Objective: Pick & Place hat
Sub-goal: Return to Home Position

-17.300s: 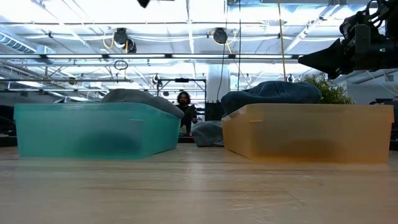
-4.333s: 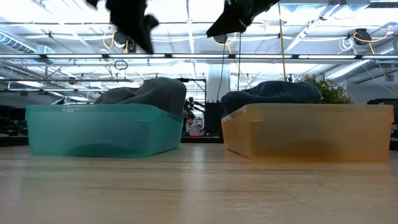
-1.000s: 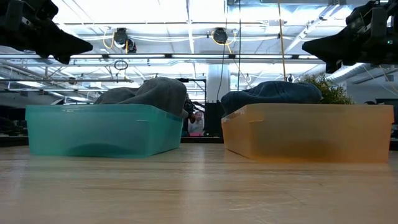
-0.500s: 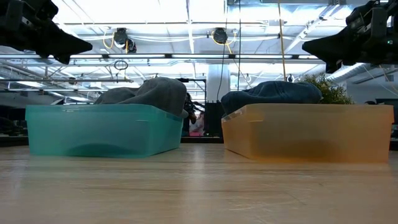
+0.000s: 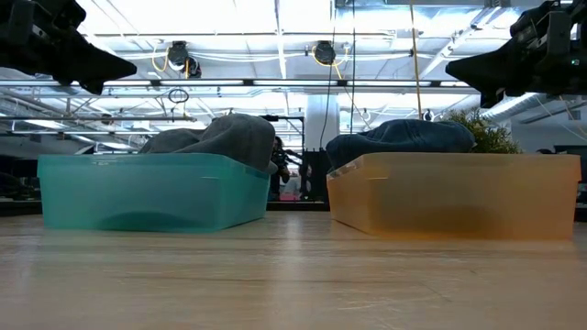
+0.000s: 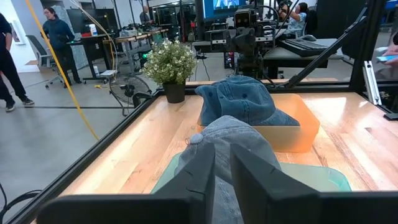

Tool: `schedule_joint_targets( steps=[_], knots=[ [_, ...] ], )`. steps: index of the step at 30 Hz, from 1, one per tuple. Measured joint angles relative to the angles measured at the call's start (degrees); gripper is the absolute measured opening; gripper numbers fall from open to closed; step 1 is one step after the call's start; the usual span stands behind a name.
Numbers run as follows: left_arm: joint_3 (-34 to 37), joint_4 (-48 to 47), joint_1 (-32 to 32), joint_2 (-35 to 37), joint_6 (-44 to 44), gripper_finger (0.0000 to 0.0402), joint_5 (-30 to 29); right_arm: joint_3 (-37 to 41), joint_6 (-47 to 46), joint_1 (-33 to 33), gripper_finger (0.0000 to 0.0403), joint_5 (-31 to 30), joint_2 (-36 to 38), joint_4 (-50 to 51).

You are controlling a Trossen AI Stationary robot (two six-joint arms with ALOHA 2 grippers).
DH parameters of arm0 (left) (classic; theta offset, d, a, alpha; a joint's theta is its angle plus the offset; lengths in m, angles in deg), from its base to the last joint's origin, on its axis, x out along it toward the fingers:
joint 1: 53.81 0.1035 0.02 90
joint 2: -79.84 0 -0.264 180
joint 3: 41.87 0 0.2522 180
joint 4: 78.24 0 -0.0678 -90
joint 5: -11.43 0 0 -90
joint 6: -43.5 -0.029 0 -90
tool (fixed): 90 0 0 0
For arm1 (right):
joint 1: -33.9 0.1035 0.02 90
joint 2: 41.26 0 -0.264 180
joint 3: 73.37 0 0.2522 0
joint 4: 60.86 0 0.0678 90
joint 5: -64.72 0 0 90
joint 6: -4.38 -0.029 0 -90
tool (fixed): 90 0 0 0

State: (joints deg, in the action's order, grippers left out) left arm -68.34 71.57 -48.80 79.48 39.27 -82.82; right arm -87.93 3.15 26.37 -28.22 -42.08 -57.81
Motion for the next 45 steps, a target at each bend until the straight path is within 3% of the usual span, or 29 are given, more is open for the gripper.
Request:
schedule_joint_targets(
  steps=[19,36,45],
  knots=[
    [0.00,-0.02,0.00,0.00,0.00,0.0031,0.00,0.00,0.00,0.00,0.0028,0.00,0.00,0.02],
    [-0.02,0.00,0.00,0.00,0.00,0.0062,0.02,0.00,-0.02,0.00,0.0027,0.02,0.00,0.00],
    [-0.02,0.00,-0.02,0.00,0.00,0.0050,0.02,0.00,0.00,0.00,0.0028,0.01,0.00,0.00]
  ],
)
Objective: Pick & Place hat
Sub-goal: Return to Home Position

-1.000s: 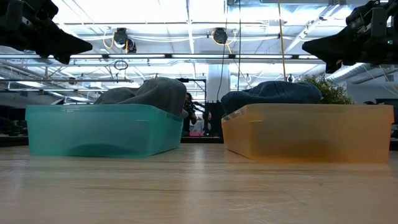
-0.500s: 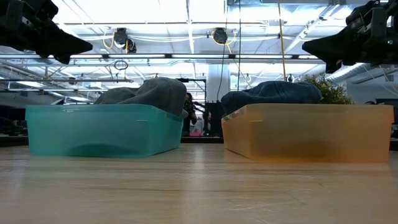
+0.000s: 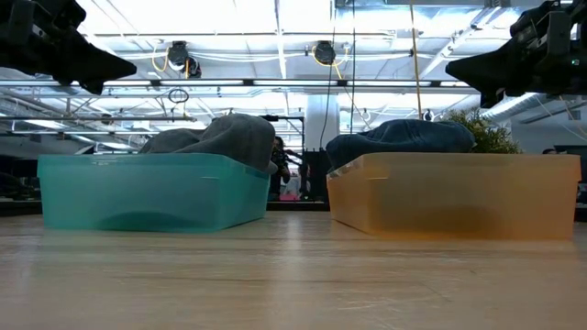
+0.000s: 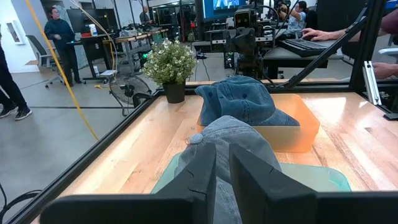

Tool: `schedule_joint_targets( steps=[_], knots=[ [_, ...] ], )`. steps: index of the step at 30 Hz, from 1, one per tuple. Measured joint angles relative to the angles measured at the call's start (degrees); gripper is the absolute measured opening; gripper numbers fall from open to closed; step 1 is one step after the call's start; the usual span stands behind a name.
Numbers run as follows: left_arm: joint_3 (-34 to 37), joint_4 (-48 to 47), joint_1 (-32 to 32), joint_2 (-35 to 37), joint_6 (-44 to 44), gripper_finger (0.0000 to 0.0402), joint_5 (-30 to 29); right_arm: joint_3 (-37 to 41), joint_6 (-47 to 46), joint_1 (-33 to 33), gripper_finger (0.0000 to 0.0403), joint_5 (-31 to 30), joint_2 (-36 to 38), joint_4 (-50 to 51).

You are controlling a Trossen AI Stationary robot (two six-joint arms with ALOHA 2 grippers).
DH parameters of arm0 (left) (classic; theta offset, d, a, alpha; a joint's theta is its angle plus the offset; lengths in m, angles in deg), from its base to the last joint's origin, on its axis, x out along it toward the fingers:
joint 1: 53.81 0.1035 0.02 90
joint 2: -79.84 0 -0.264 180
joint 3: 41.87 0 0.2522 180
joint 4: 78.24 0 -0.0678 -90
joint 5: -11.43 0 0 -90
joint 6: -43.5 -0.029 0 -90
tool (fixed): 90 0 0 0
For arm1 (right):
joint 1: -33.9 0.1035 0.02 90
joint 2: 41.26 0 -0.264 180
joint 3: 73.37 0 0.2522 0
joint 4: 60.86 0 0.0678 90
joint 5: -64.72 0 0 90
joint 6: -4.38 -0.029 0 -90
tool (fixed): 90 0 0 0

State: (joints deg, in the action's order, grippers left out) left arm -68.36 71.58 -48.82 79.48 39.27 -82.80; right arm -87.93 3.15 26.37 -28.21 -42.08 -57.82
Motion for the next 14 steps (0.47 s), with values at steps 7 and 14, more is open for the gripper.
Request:
schedule_joint_targets(
  steps=[7,14],
  knots=[
    [0.00,0.00,0.00,0.00,0.00,0.0035,0.00,0.00,0.00,0.00,0.0029,0.00,0.00,0.02],
    [0.00,-0.02,0.01,0.00,0.01,0.0034,0.00,0.00,0.00,0.01,0.0028,0.00,-0.01,0.00]
  ],
)
